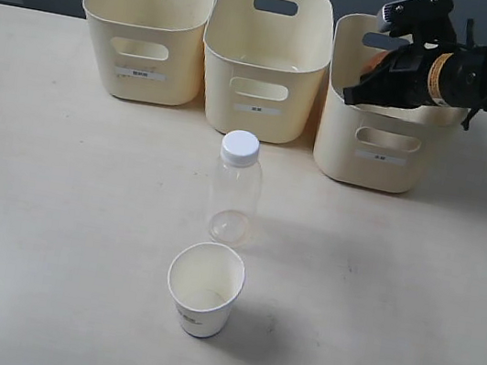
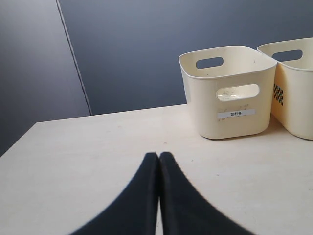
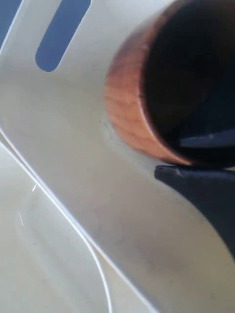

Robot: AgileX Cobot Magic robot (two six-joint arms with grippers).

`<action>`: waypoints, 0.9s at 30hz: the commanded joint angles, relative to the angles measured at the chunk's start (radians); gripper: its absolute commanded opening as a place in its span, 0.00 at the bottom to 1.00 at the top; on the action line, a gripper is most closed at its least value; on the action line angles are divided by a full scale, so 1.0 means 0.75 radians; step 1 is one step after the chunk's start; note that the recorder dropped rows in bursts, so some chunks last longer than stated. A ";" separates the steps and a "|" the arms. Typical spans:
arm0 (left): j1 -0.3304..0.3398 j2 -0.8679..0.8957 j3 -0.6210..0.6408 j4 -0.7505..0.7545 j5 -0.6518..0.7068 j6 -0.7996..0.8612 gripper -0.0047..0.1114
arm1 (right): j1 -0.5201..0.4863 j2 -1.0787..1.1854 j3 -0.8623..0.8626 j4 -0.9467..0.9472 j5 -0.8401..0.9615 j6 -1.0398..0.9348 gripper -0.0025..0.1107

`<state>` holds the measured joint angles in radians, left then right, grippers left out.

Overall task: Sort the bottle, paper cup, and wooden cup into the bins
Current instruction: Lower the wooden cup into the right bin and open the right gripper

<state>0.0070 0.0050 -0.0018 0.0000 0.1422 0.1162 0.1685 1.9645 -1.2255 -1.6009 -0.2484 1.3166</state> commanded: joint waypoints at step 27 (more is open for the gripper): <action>0.001 -0.007 0.002 0.000 -0.009 -0.002 0.04 | -0.008 -0.048 -0.007 0.032 0.028 0.004 0.42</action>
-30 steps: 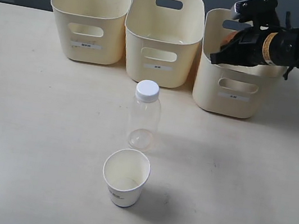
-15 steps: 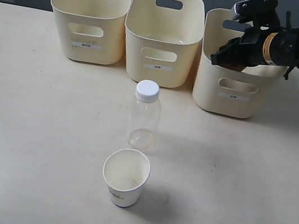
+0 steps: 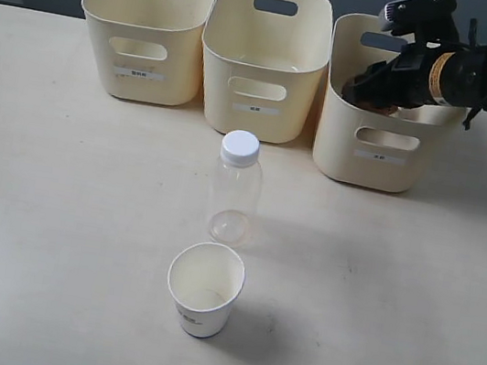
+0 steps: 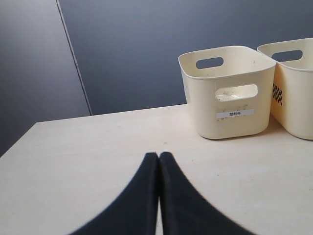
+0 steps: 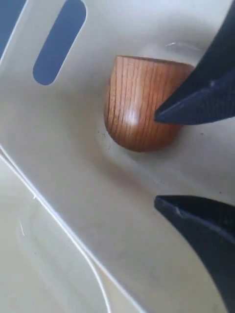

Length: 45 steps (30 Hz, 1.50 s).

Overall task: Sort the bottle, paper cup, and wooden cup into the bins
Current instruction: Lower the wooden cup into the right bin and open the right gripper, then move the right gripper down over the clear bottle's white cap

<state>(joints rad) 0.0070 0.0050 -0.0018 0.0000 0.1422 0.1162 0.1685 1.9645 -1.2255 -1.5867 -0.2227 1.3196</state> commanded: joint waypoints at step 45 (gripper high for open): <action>0.001 -0.007 0.002 0.000 -0.009 -0.002 0.04 | 0.391 -0.378 0.311 -0.210 -0.524 0.194 0.61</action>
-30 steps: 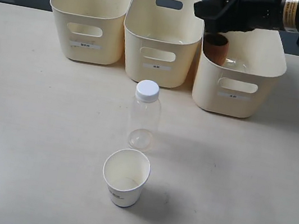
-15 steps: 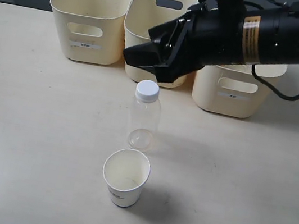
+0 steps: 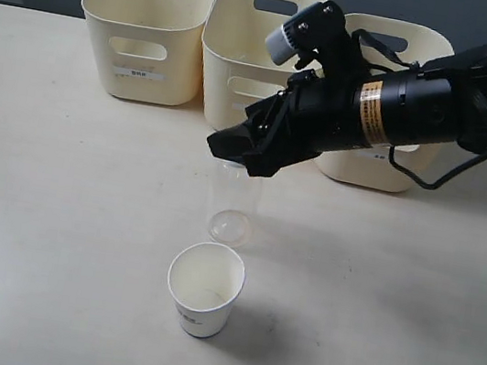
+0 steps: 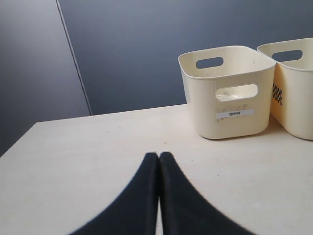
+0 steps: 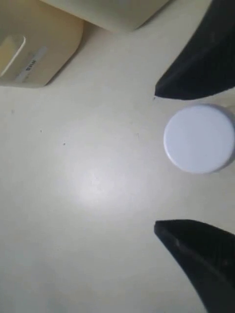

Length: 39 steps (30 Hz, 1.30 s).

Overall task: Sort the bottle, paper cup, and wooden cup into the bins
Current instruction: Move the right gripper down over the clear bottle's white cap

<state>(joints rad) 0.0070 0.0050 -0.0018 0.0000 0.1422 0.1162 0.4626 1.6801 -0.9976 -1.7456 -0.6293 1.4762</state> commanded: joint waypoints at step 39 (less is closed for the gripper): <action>0.001 -0.007 0.002 0.000 -0.009 -0.002 0.04 | -0.001 -0.033 -0.009 0.002 0.008 -0.032 0.69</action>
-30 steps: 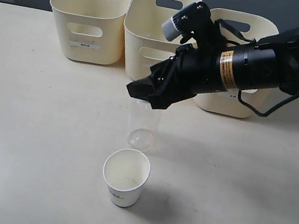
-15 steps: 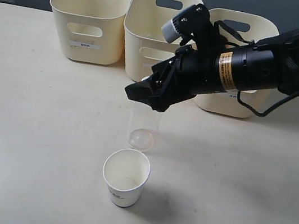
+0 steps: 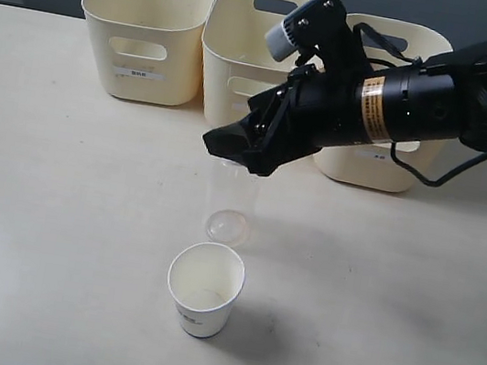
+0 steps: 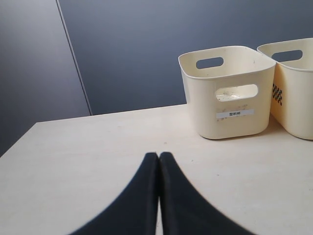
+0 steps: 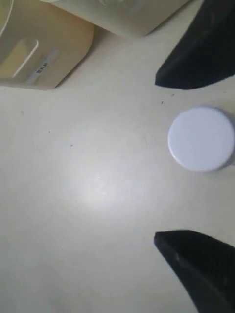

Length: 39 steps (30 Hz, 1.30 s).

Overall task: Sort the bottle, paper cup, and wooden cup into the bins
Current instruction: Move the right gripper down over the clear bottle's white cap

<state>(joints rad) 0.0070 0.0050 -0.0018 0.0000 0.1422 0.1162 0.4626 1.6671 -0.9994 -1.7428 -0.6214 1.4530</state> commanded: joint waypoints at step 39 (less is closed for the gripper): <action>0.001 -0.007 0.002 0.000 -0.009 -0.002 0.04 | -0.001 0.058 -0.001 -0.002 0.054 -0.004 0.71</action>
<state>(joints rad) 0.0070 0.0050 -0.0018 0.0000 0.1422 0.1162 0.4626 1.7061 -0.9994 -1.7449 -0.6005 1.4530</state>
